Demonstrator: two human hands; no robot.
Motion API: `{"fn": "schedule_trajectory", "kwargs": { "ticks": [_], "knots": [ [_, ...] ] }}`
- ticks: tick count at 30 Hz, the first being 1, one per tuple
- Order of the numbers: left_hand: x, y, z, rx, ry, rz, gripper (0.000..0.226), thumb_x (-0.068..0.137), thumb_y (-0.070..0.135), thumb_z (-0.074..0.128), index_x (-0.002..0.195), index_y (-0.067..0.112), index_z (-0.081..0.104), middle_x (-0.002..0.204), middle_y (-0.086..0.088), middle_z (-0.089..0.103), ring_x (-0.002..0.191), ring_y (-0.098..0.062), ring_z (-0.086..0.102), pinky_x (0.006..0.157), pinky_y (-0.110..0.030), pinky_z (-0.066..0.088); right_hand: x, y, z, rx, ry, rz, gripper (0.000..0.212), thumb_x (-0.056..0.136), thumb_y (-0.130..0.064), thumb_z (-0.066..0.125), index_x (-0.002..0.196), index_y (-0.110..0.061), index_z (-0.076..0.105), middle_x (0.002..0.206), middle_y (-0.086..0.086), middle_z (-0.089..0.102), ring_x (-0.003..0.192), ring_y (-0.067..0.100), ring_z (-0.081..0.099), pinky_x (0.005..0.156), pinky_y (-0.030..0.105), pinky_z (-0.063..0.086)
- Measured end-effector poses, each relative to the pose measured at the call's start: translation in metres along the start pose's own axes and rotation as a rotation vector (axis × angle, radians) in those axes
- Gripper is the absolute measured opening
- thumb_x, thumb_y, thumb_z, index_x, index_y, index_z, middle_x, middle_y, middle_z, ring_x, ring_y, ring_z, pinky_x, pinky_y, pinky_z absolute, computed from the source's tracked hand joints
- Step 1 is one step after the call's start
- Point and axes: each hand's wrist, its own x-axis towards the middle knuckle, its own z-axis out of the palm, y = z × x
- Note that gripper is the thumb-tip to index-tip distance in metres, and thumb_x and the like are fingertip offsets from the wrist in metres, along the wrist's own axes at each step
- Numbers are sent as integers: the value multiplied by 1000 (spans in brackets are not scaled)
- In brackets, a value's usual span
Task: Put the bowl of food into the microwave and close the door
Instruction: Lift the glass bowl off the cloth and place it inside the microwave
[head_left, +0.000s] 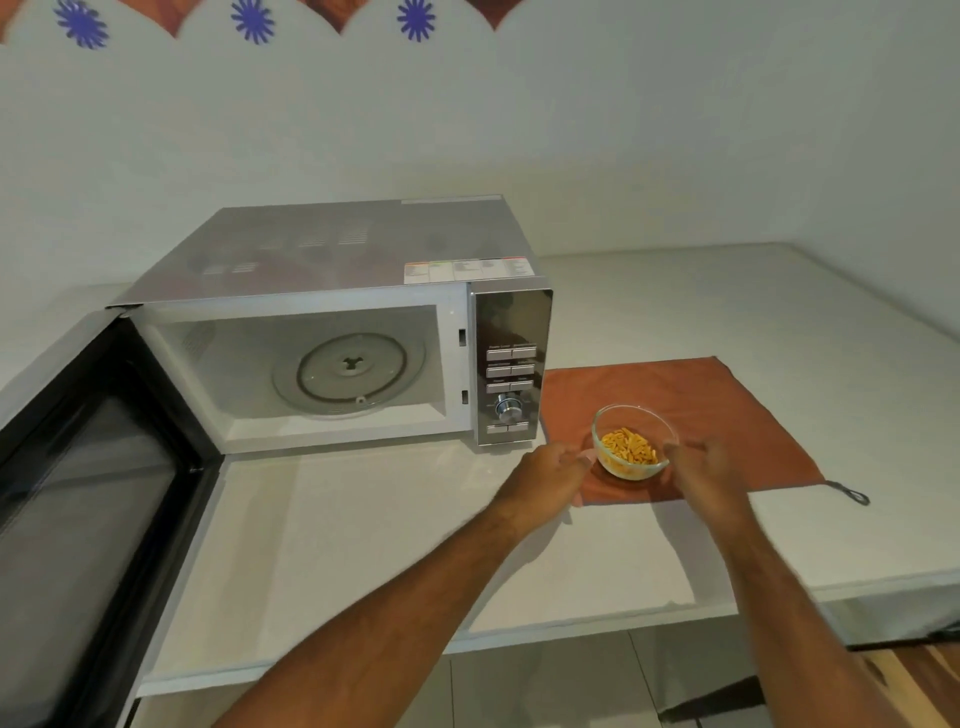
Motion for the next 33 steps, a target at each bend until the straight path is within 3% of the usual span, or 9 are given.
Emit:
{"fn": "schedule_trajectory", "kwargs": {
  "ticks": [3,7,11,13,17,22,25,29,33],
  "knots": [
    [21,8,12,-17,-54,-10,49,103,54,46,131,21,68,91,-15,82,90,-29,79,94,-45,61,1,7,5,35,-27,-31,35,97,-40,67,106,-7,69,77,3,73,63,13,69,61,31,49],
    [43,14,22,-124,-50,-64,35,107,41,47,124,21,70,92,-20,81,81,-37,77,74,-45,64,-5,10,10,72,-61,-88,24,102,-33,60,93,-14,69,63,0,69,62,16,66,62,31,47],
    [53,13,26,-167,-57,-105,39,110,39,48,141,20,62,77,-17,72,63,-26,68,53,-28,51,-12,10,6,88,-86,-134,19,104,-26,56,95,-19,72,68,9,73,60,14,71,54,21,53],
    [54,11,27,-188,-57,-86,35,109,34,48,135,19,67,73,-15,70,55,-19,64,51,-25,50,-13,14,5,106,-103,-157,18,103,-24,55,100,-21,73,73,9,76,65,16,75,60,28,60],
    [52,8,32,-183,-11,-69,27,106,29,51,114,17,74,74,-16,73,52,-16,63,55,-30,54,-12,17,4,104,-123,-176,19,104,-29,57,112,-22,72,92,9,78,86,28,76,78,44,61],
    [45,4,30,-210,18,-89,28,106,28,54,120,17,76,94,-16,83,66,-17,71,56,-28,56,-19,12,5,58,-91,-218,17,106,-33,54,103,-28,71,75,3,75,62,10,70,55,27,55],
    [38,0,27,-246,29,-93,27,105,25,58,122,17,78,99,-16,82,80,-32,79,69,-46,64,-24,7,6,7,-86,-249,19,107,-40,53,108,-28,67,73,5,72,59,14,67,52,28,53],
    [28,-6,25,-324,83,-67,26,102,20,62,119,15,81,85,-7,82,66,-13,75,66,-35,64,-33,3,9,-18,-73,-281,25,105,-48,51,99,-28,66,71,1,71,57,11,67,52,26,51],
    [10,-17,23,-341,165,-34,21,98,29,67,106,20,85,76,-10,82,73,-23,79,74,-37,61,-42,2,13,-16,-99,-296,25,106,-40,53,88,-29,65,59,3,67,48,9,60,50,35,48]
  ]
}}
